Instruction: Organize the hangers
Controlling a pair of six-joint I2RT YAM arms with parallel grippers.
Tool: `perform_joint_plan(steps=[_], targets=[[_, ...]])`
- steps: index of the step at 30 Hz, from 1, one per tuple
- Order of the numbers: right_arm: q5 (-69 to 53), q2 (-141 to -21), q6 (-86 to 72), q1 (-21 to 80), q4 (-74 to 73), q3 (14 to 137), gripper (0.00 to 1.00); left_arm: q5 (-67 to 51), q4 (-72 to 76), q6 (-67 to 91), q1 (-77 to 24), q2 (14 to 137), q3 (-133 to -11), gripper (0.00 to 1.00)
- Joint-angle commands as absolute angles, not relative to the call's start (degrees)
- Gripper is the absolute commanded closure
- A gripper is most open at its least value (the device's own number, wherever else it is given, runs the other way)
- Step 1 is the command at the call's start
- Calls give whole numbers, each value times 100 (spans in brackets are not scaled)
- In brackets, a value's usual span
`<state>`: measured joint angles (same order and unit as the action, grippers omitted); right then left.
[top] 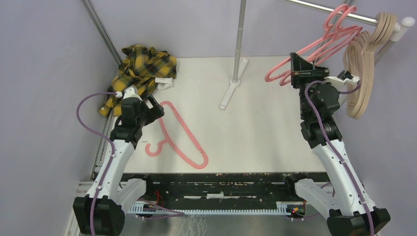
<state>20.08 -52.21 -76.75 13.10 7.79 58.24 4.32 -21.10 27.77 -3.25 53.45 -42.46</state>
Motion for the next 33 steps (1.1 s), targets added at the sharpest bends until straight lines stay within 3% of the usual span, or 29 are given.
perform_joint_plan(steps=[1,5,10,19,26,33], targets=[[2289,-5189,-7488,1266,83,6028,73,361,-1916,2496,-290,5214,-4245,1],[2244,-5228,-7370,1266,-213,6215,51,372,-1925,2487,-291,5178,-4235,1],[2218,-5186,-7273,1266,-347,6317,37,375,-1912,2484,-290,5183,-4245,1],[1847,-5280,-7038,1266,-282,6416,47,395,-1914,2479,-290,5195,-4255,1],[1402,-5357,-6891,1264,-57,6344,79,409,-1916,2472,-288,5203,-4263,1],[700,-5536,-6405,1271,-863,7006,77,410,-1928,2470,-290,5204,-4253,1]])
